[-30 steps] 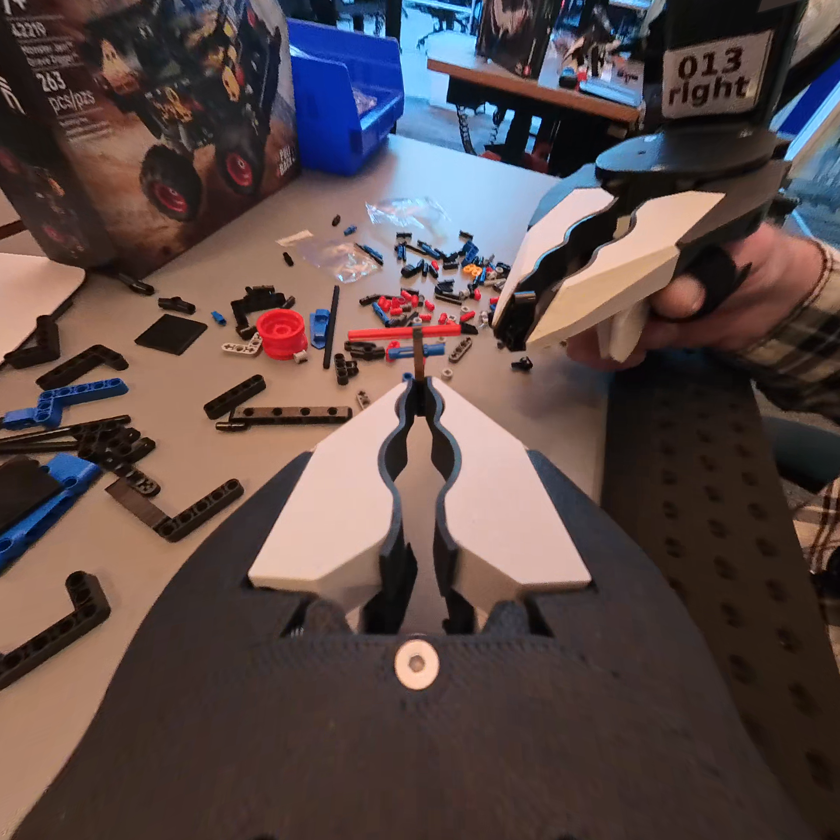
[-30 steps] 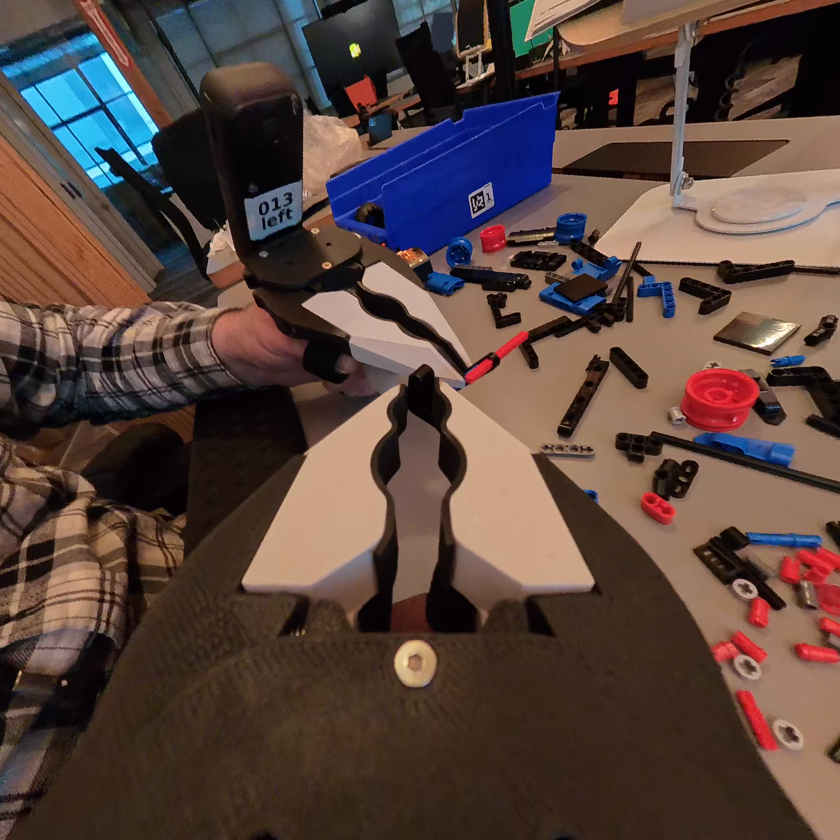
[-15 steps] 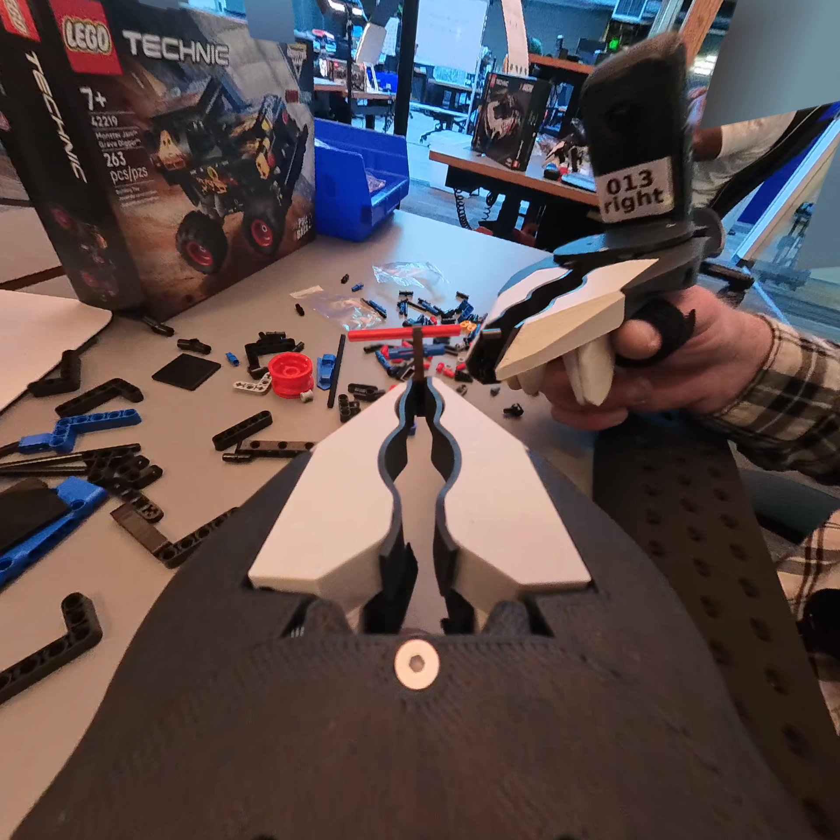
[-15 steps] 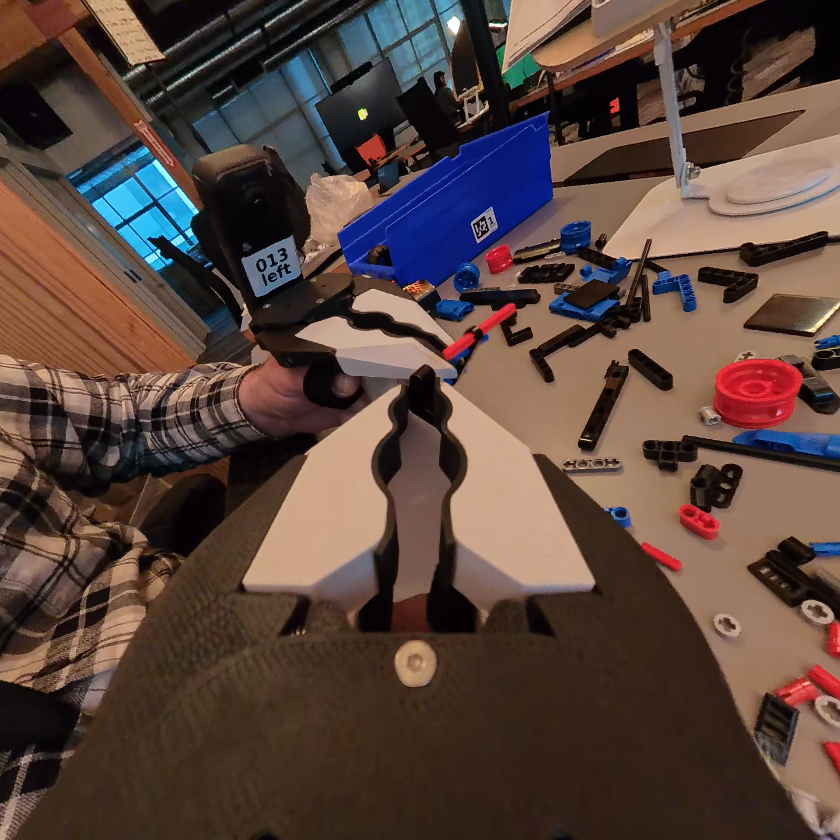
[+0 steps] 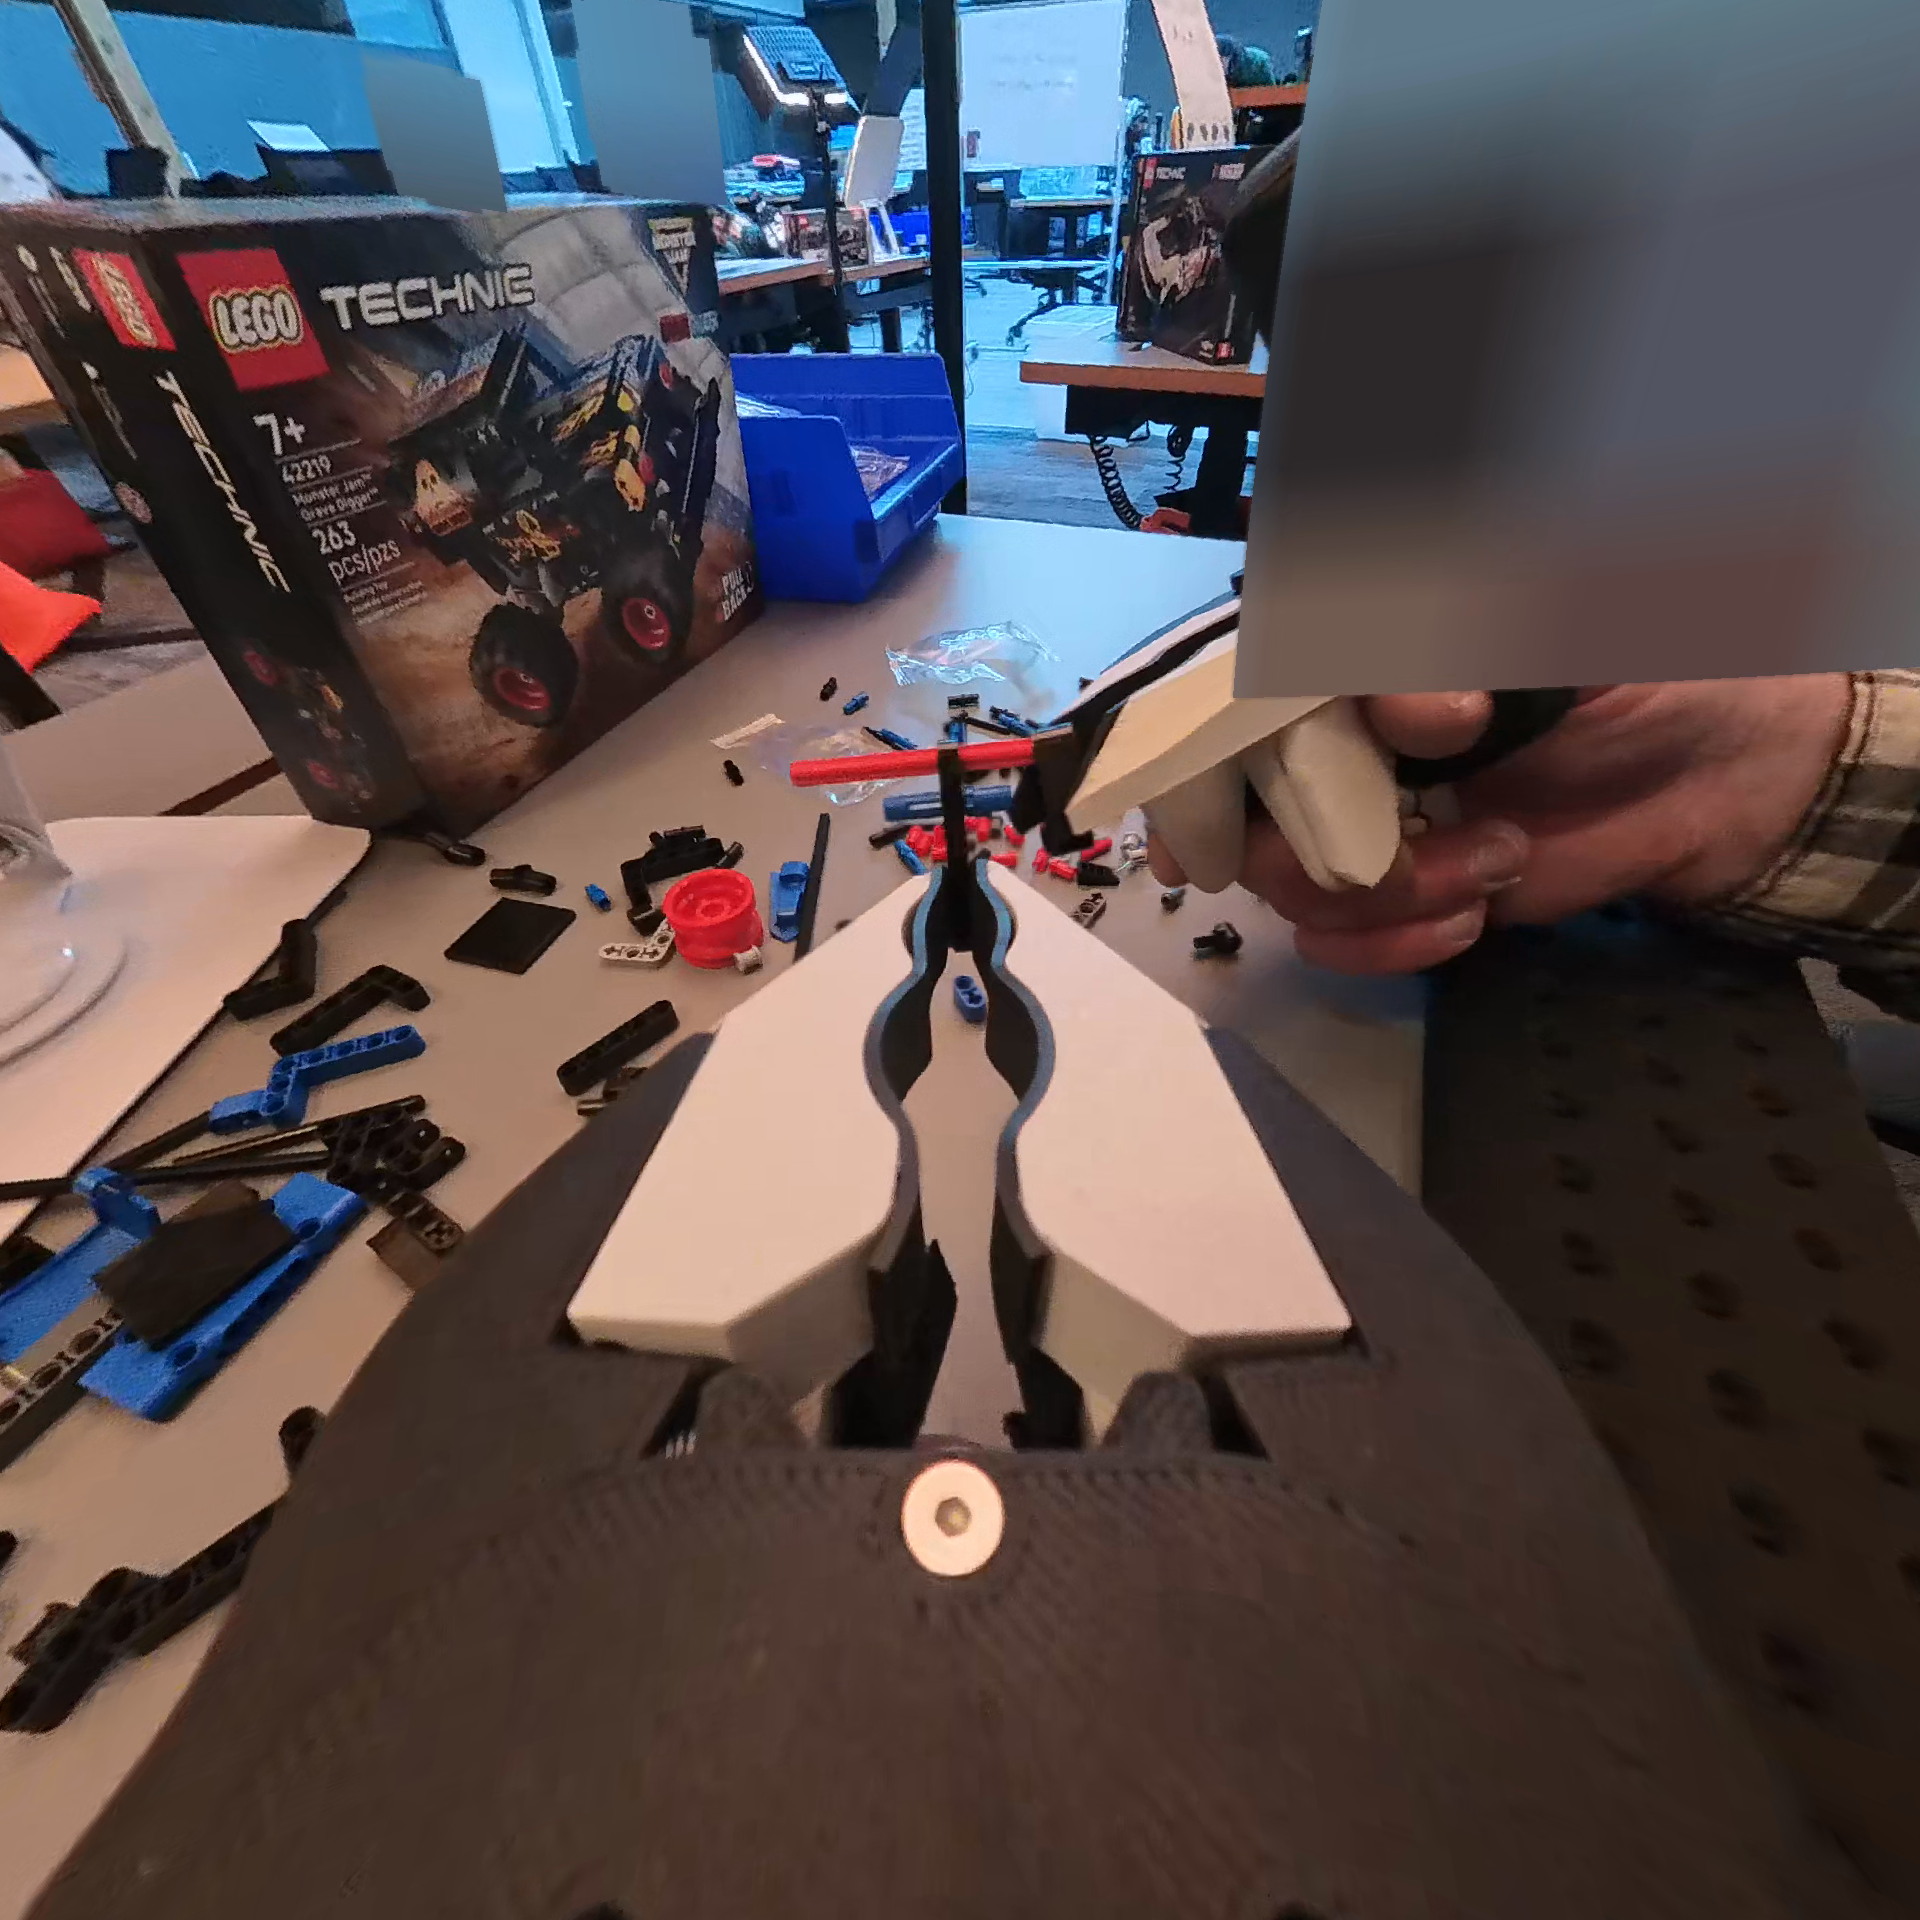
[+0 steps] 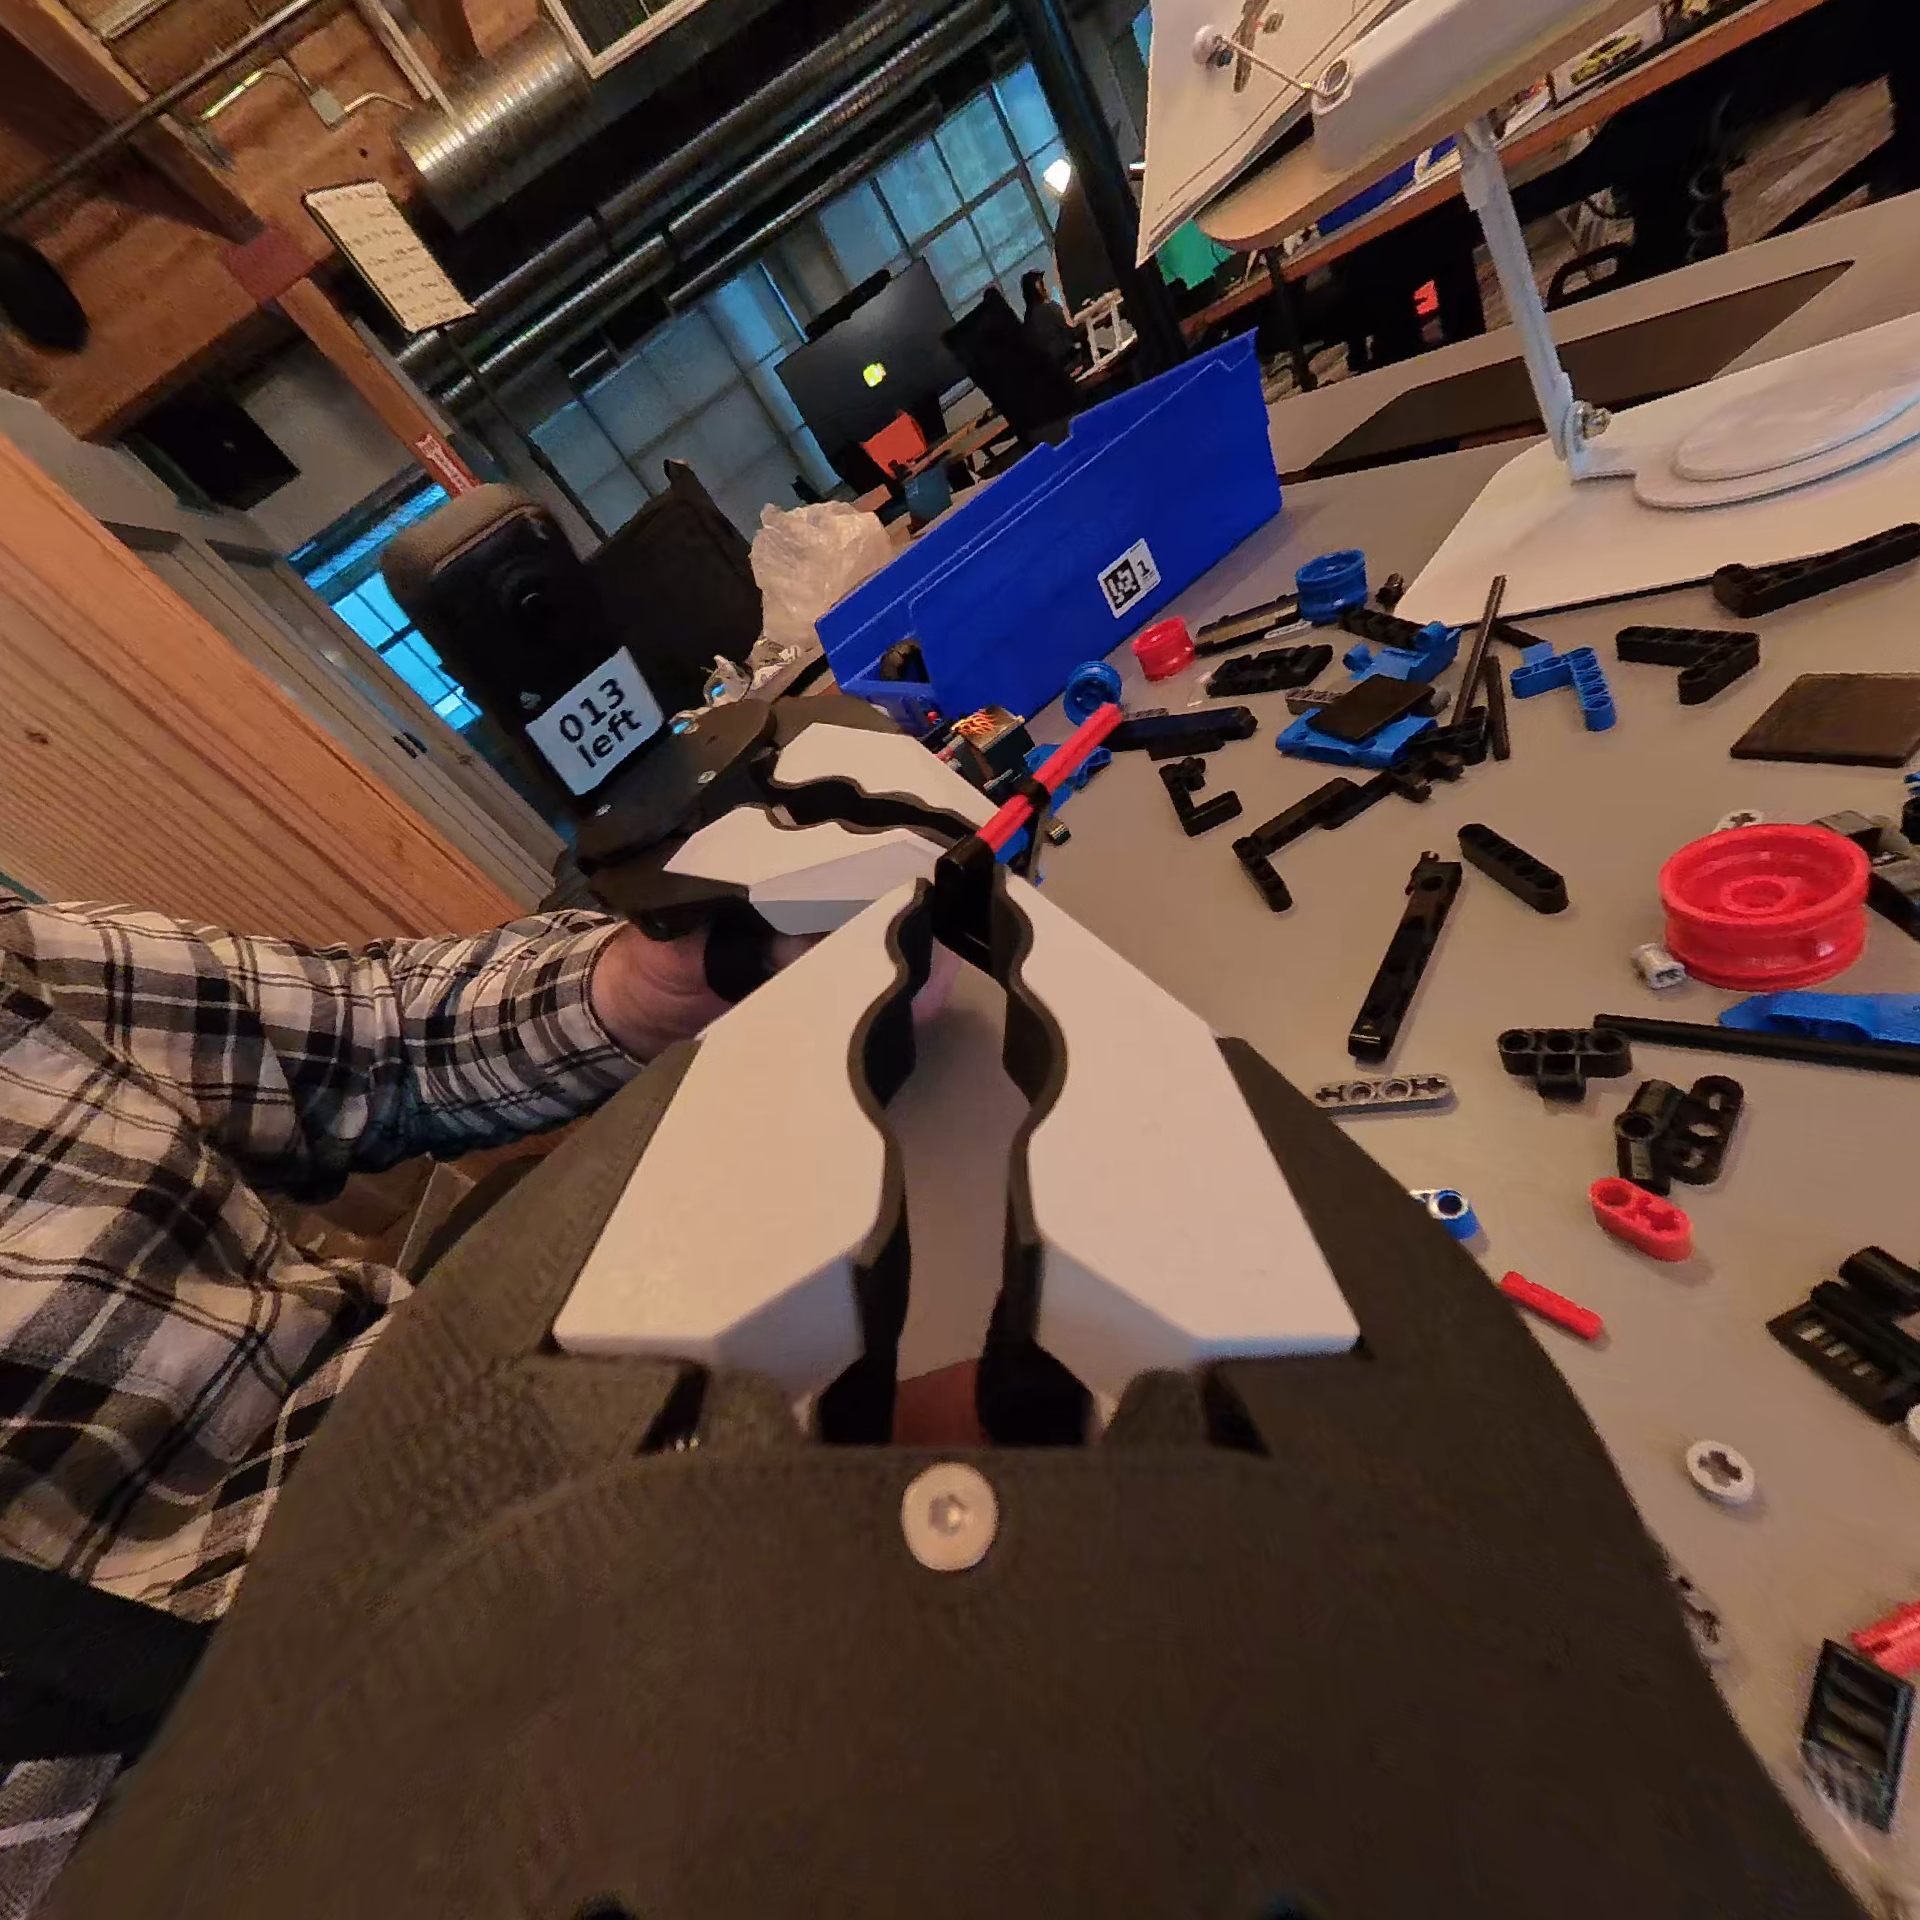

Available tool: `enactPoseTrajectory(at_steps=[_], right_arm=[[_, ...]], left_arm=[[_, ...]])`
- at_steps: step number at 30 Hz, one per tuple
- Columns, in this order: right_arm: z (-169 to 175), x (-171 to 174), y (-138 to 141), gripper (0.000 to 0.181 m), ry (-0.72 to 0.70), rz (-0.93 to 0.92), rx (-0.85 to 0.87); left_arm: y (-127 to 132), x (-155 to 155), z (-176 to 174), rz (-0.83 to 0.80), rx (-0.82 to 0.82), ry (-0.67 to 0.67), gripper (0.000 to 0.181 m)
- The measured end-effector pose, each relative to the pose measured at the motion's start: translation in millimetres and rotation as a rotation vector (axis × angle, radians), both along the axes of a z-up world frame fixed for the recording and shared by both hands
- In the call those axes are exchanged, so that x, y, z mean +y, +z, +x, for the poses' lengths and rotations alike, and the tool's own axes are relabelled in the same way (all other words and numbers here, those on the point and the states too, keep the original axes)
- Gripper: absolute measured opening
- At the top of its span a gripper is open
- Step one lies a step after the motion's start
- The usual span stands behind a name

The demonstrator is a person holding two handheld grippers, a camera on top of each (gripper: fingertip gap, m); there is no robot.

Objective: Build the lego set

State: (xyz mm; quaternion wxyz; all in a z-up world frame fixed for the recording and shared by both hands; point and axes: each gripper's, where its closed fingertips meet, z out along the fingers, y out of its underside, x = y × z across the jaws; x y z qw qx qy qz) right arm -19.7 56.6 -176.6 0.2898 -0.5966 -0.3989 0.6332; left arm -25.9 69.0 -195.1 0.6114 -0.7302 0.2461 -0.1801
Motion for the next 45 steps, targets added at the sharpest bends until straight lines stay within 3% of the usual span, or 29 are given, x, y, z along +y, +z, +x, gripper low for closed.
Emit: enactPoseTrajectory(at_steps=[19, 31, 42, 45], right_arm=[[0, 1, -1, 0.007, -0.057, 0.141, -0.045], [1, 3, 3, 0.004, -0.091, 0.098, -0.009], [-2, 2, 12, 0.004, -0.092, -0.016, 0.075], [-1, 2, 16, 0.004, -0.081, -0.044, 0.103]], left_arm=[[4, 2, -3, 0.175, 0.299, 0.105, 0.0], [10, 1, 3, 0.298, 0.51, 0.158, 0.0], [16, 3, 2, 0.318, 0.519, 0.172, 0.0], [18, 0, 7, 0.323, 0.503, 0.134, 0.011]])
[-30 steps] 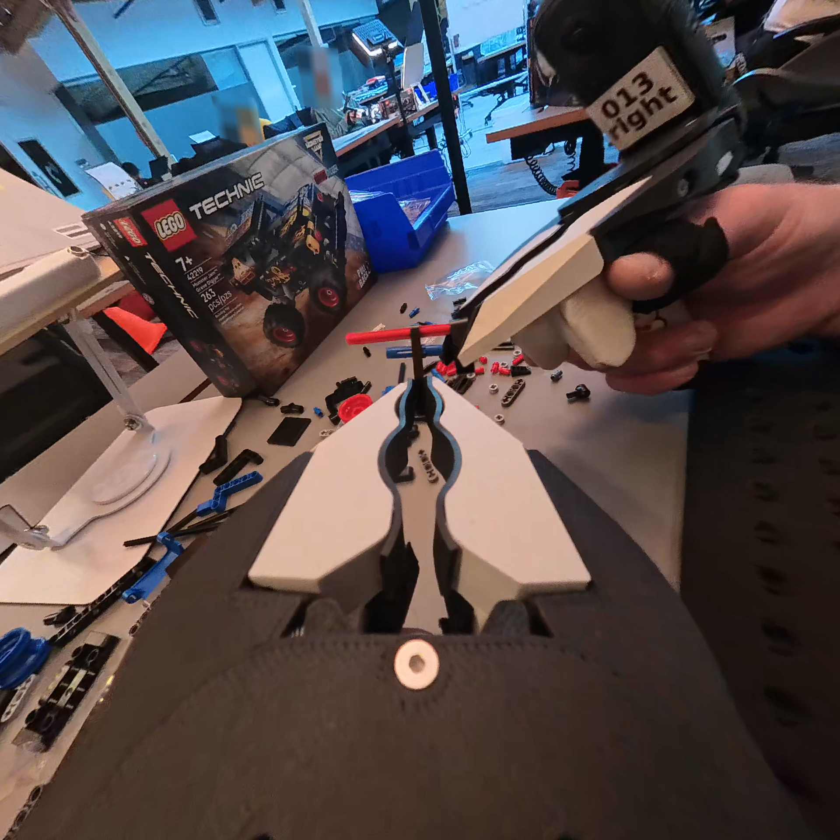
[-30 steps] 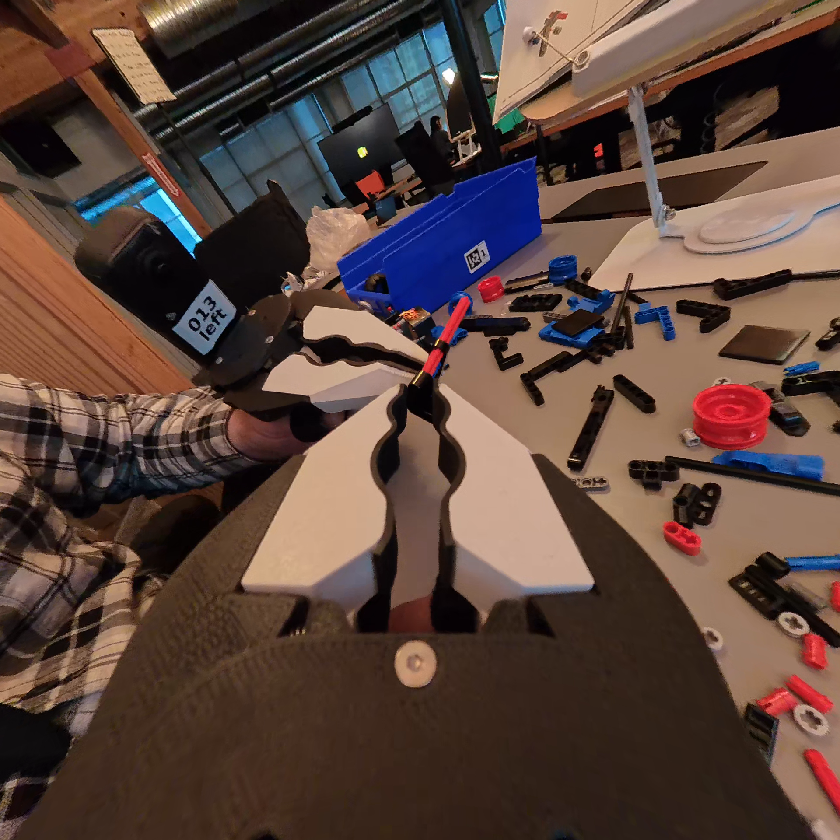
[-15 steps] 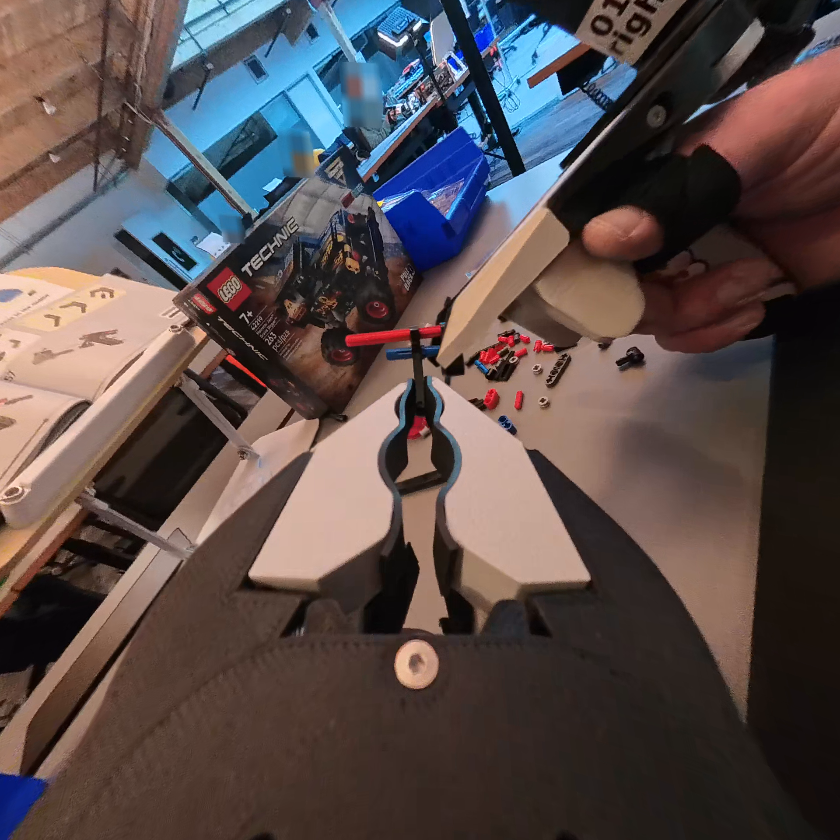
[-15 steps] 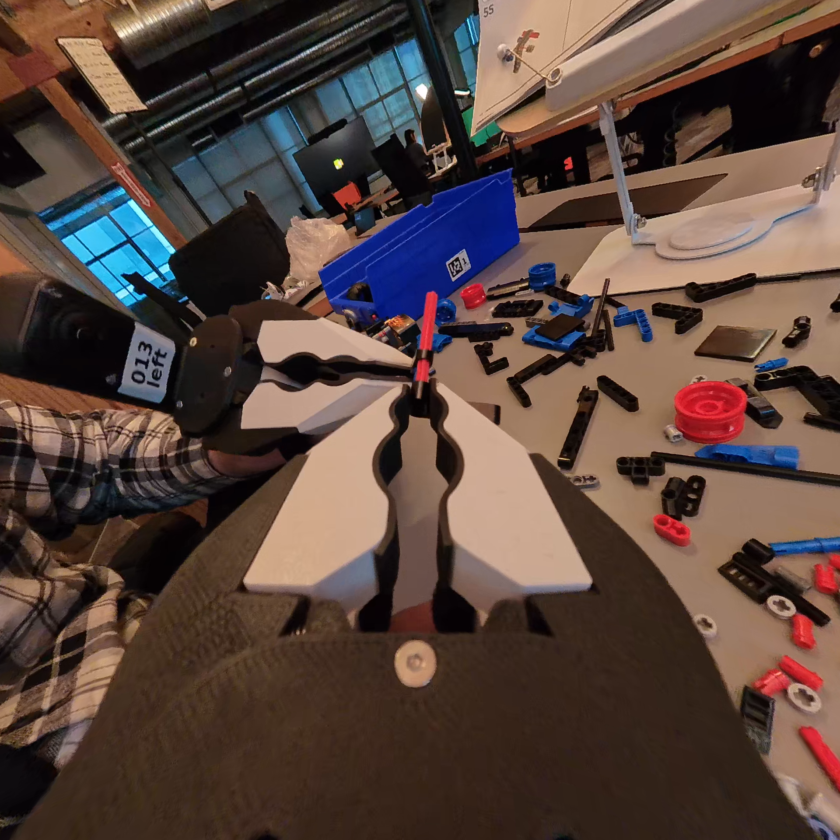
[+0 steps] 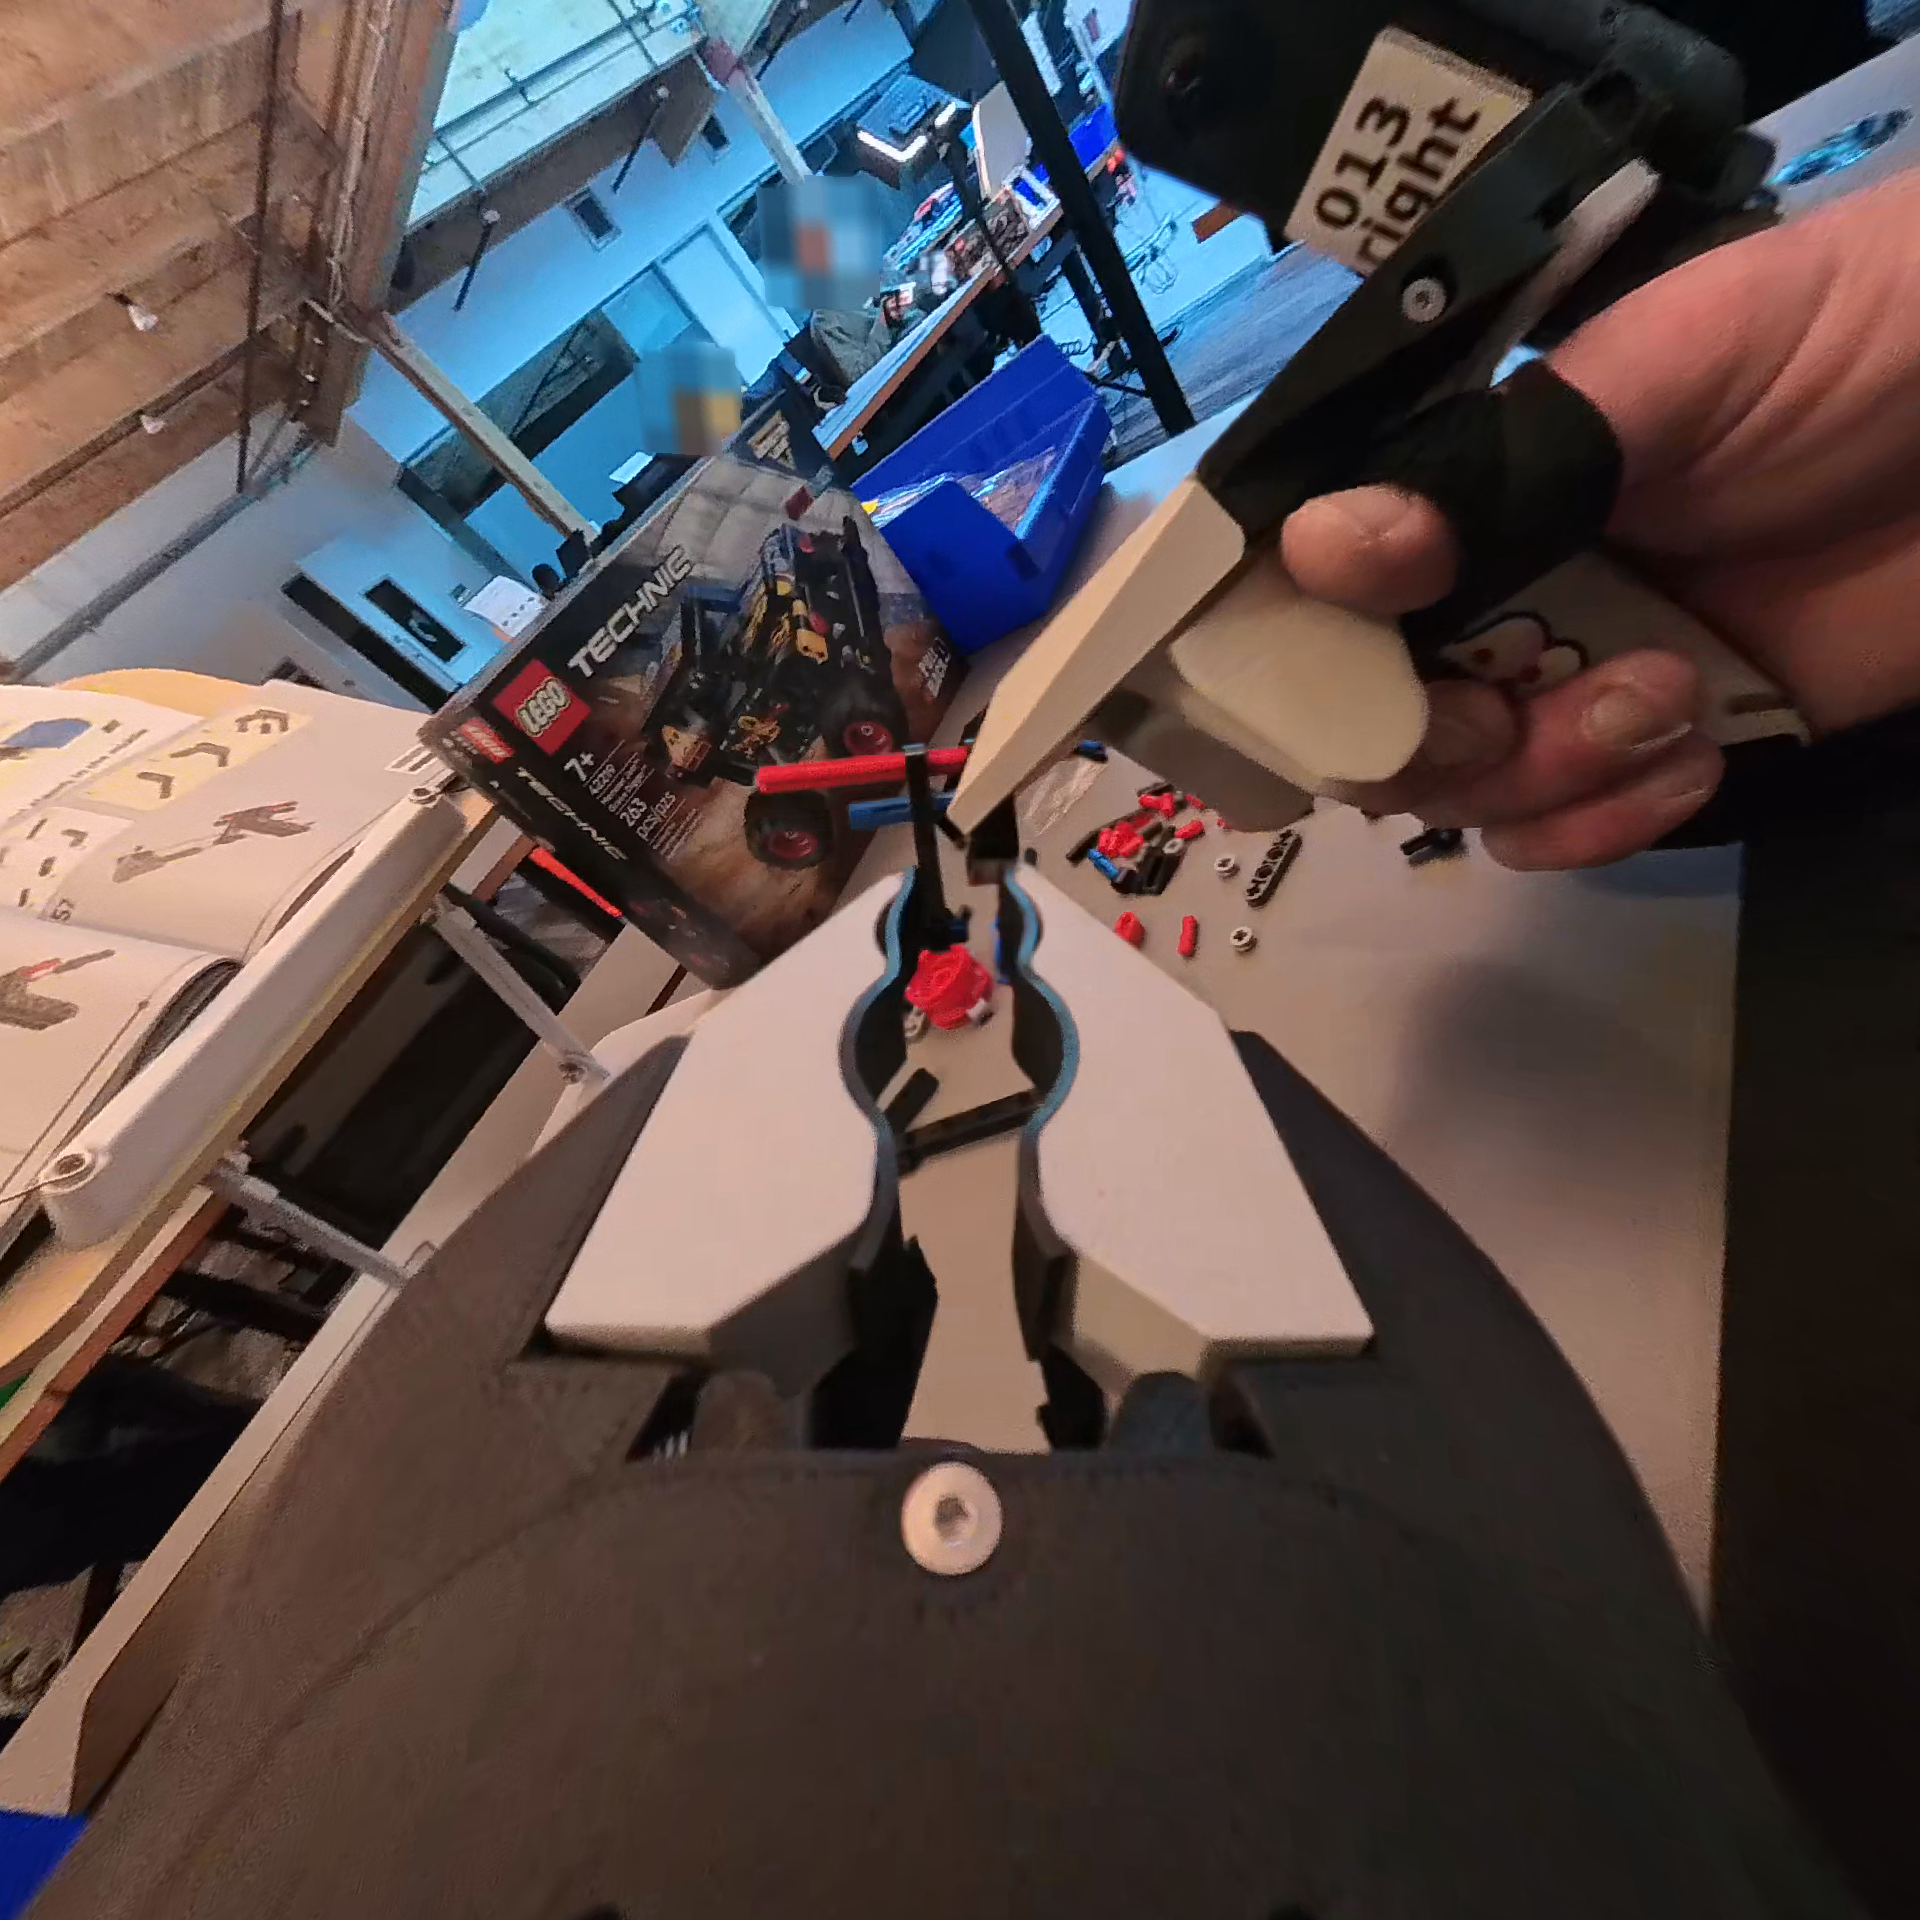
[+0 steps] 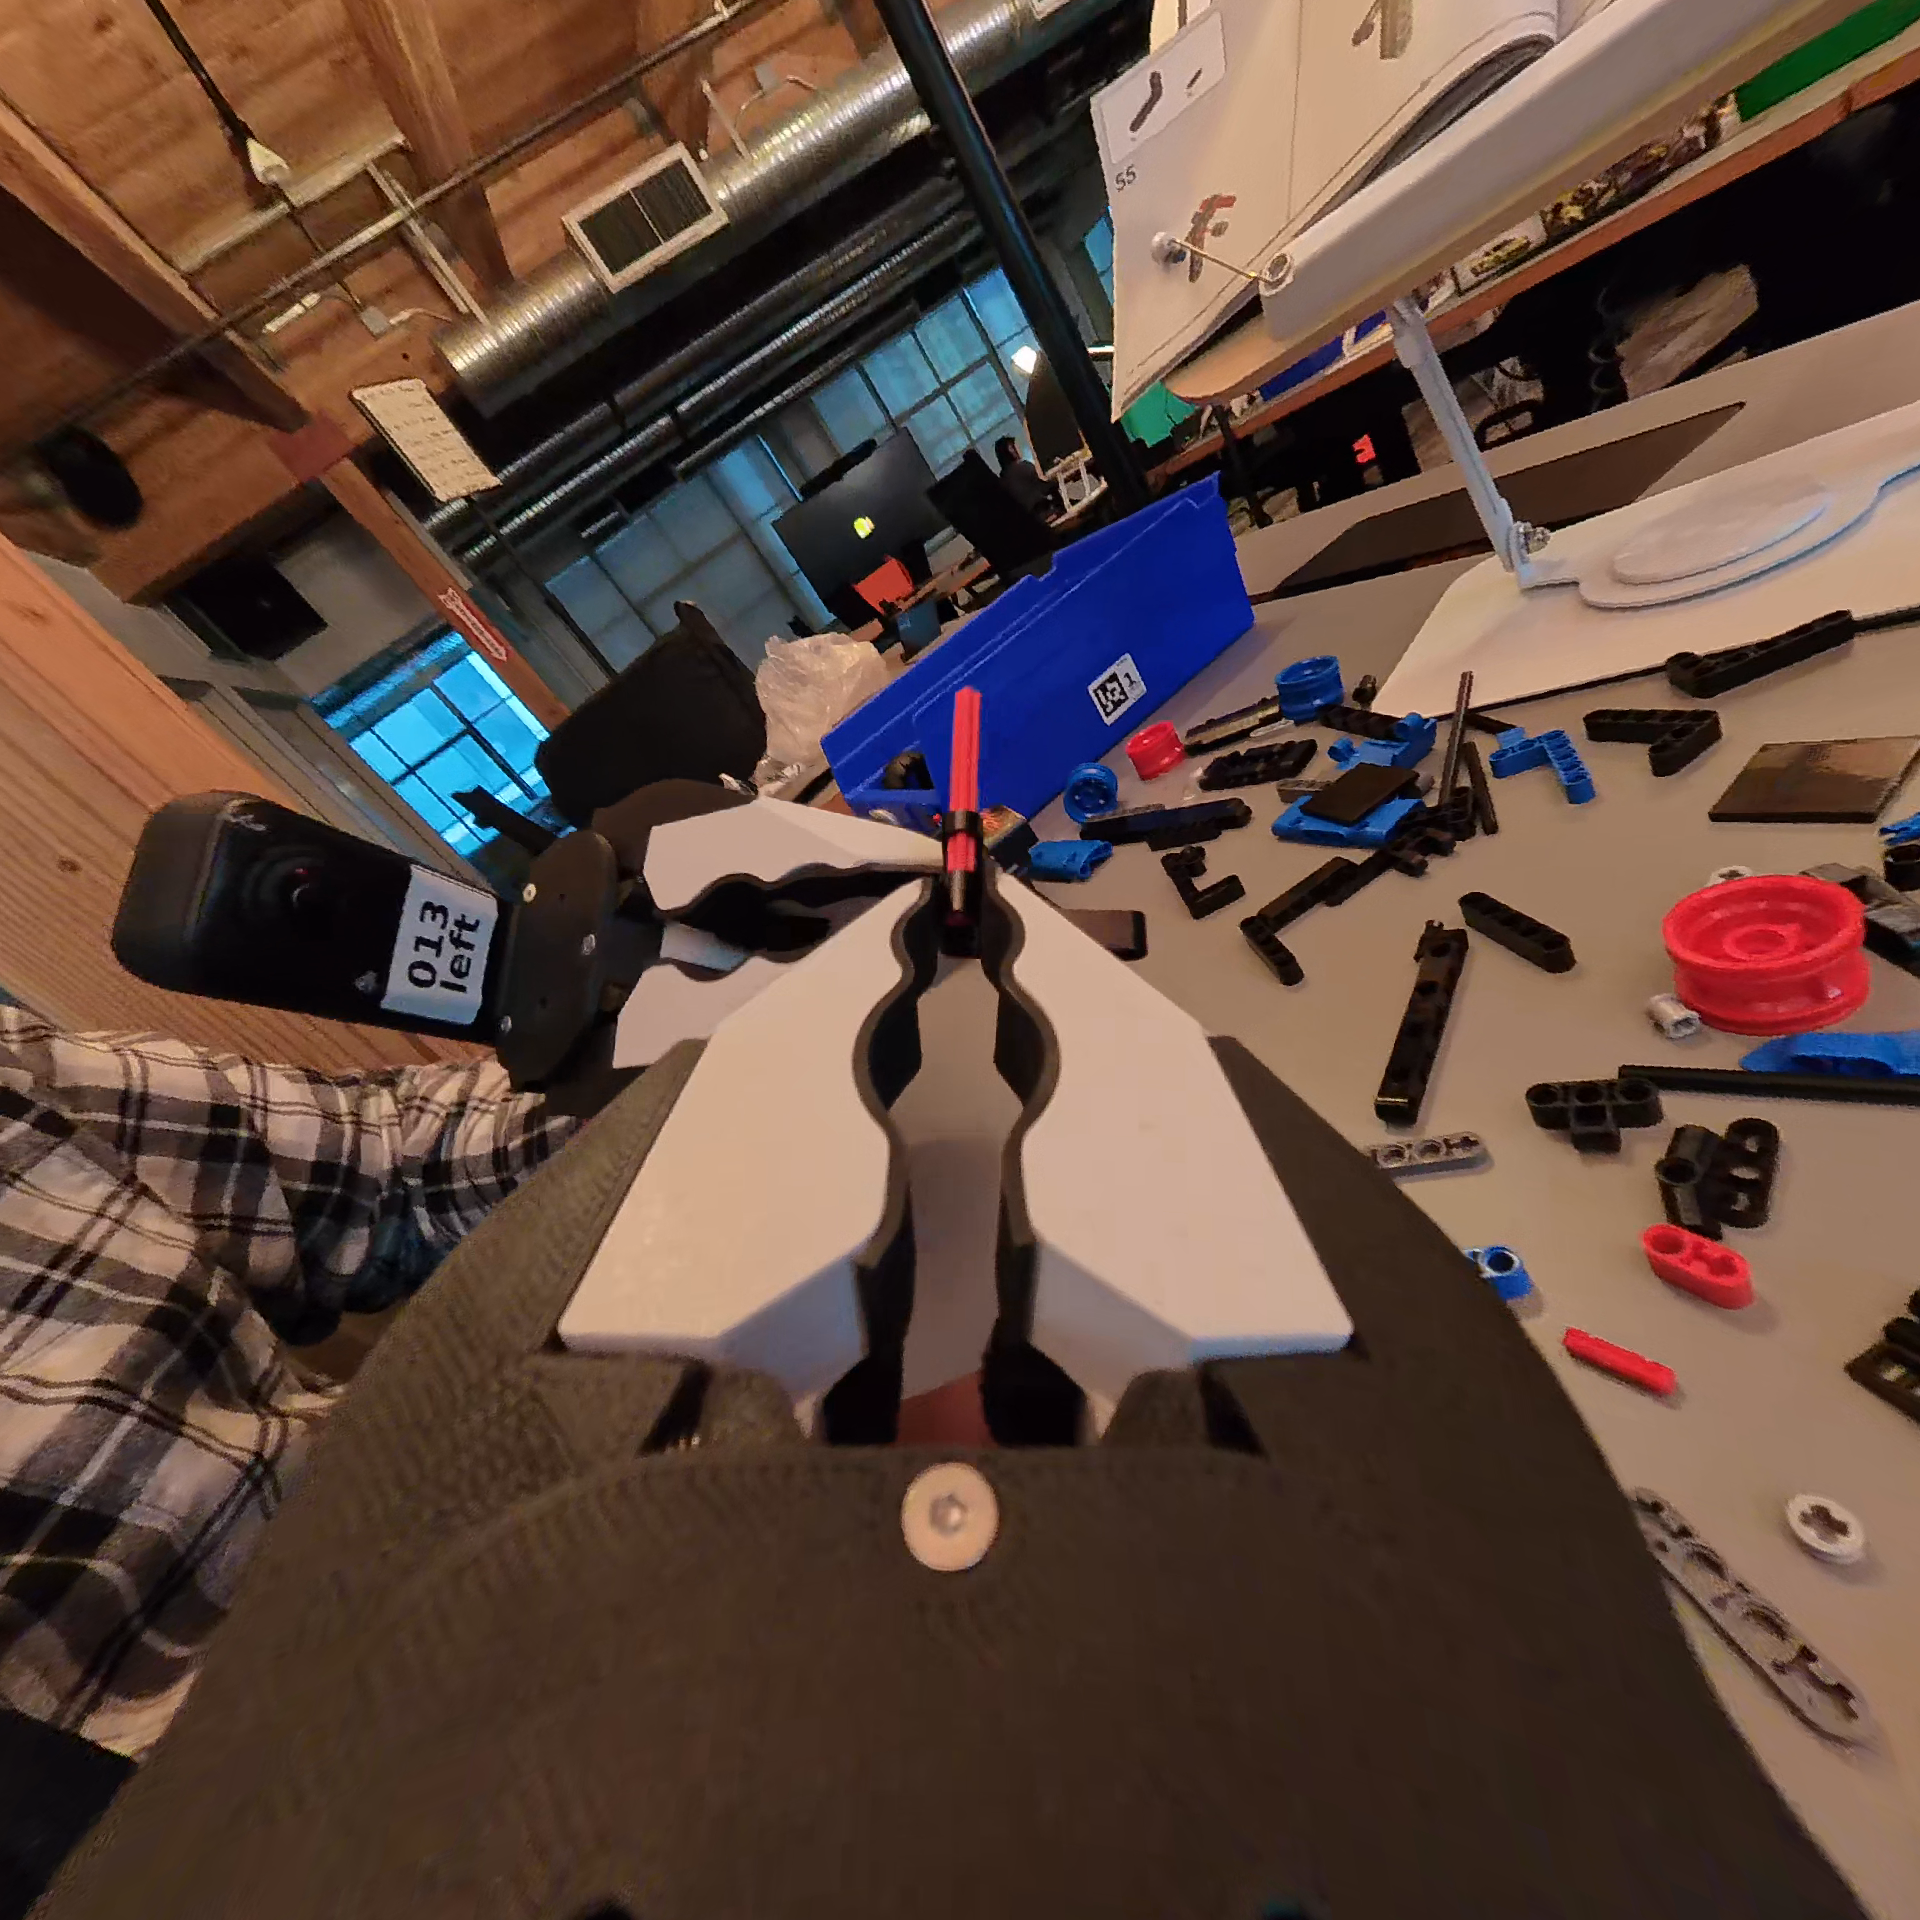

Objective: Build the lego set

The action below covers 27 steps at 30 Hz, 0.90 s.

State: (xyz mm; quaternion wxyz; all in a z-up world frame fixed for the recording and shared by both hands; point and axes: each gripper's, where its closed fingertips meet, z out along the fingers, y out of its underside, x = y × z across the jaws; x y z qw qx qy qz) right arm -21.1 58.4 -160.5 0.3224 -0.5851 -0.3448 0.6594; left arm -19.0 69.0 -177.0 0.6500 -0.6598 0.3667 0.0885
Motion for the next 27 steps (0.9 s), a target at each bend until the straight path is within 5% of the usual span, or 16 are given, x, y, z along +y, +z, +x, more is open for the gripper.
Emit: enactPoseTrajectory(at_steps=[4, 8, 23, 27], right_arm=[[-1, 1, 0, 0.004, -0.002, -0.006, 0.004], [-5, -5, -2, 0.004, -0.015, 0.046, -0.024], [0, -13, -1, 0.016, -0.068, 0.434, -0.131], [9, -7, -1, 0.004, -0.083, 0.506, -0.176]], left_arm=[[-4, 0, 7, -0.034, 0.011, -0.038, 0.033], [0, 6, 2, 0.003, 0.081, 0.022, 0.017], [2, 3, 0, 0.027, 0.137, 0.032, 0.015], [5, 4, -2, 0.039, 0.147, 0.046, 0.015]])
